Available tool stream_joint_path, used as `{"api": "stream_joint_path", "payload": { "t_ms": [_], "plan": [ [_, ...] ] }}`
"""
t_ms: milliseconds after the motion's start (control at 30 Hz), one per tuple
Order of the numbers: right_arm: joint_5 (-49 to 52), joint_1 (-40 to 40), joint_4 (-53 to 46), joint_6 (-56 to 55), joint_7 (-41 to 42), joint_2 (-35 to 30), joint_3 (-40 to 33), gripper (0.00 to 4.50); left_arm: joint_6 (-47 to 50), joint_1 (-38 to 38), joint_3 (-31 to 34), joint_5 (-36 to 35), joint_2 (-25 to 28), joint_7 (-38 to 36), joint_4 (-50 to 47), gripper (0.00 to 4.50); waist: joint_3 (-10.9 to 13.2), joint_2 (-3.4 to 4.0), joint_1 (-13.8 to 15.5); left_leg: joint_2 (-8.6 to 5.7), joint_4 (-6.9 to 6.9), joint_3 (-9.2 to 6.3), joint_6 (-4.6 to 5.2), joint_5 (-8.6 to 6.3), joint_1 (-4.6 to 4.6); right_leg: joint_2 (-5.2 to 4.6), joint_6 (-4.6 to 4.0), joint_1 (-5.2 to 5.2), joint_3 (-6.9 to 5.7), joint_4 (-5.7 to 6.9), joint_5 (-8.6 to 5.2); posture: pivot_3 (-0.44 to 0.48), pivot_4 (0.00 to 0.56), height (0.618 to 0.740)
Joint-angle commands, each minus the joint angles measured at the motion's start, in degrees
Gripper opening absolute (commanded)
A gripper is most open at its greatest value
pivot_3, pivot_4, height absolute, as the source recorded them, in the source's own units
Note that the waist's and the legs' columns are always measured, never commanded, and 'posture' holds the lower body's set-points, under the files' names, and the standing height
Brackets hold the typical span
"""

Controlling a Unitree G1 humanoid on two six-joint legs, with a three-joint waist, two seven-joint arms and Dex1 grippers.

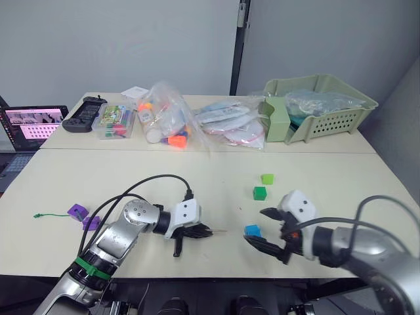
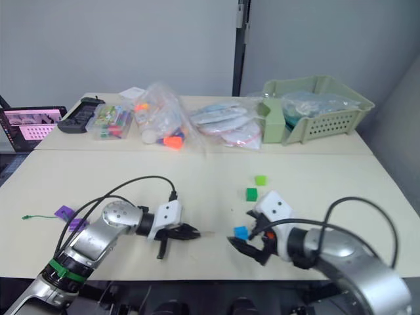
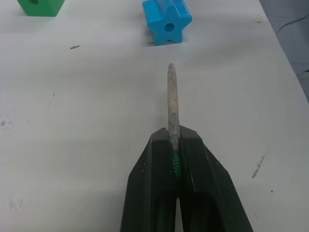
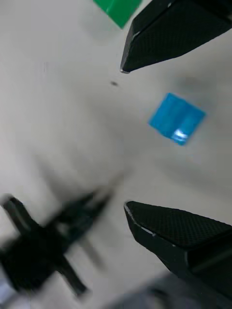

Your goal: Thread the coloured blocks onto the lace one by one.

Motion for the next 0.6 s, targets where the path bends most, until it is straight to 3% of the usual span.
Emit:
{"api": "stream_joint_path", "payload": {
  "t_ms": [33, 133, 333, 533, 600],
  "plan": [
    [-2.05, -3.38, 8.71, -13.74, 12.26, -4.97, 5.37, 4.46, -0.3, -0.13, 0.95, -0.7, 0.04, -0.06, -2.13, 0.0, 0.0, 0.0, -0.09, 0.0, 0.0, 0.02, 0.0, 0.0, 0.0, 0.01, 0.0, 0.0, 0.0, 0.0, 0.0, 0.0, 0.15, 0.74],
    [-12.4, -5.93, 17.91, -29.39, 18.46, -9.27, 15.04, 4.46, -0.23, -0.31, 1.05, -0.67, 0.17, -0.06, -2.46, 0.0, 0.0, 0.0, -0.05, -0.01, 0.0, 0.08, 0.0, 0.0, -0.02, 0.03, 0.0, -0.05, 0.04, 0.02, 0.0, 0.0, 0.15, 0.74],
    [-25.05, -13.12, 40.76, -56.08, 22.96, -5.49, 24.14, 4.46, 1.41, -0.35, 1.17, -1.03, 0.17, 0.45, -4.73, 0.0, 0.0, -0.01, 0.1, -0.01, 0.02, 0.15, 0.0, 0.0, -0.07, 0.0, 0.0, -0.12, 0.09, 0.06, 0.01, 0.0, 0.15, 0.74],
    [-25.99, -14.45, 49.44, -64.43, 25.68, -3.38, 24.24, 4.46, 2.77, 0.06, 1.16, -0.75, 0.6, 0.91, -6.56, 0.0, 0.01, 0.0, 0.62, 0.0, 0.03, 0.06, 0.0, 0.0, -0.04, -0.06, -0.01, -0.08, 0.1, 0.08, 0.03, 0.0, 0.15, 0.74],
    [-26.17, -14.3, 50.8, -65.61, 25.9, -3.08, 24.02, 3.95, 3.05, 0.25, 1.17, -0.74, 0.75, 1.0, -6.94, 0.0, 0.0, 0.0, 0.84, 0.01, 0.03, 0.01, 0.0, 0.0, -0.02, -0.06, -0.02, -0.07, 0.1, 0.1, 0.04, 0.0, 0.15, 0.74]
  ]
}}
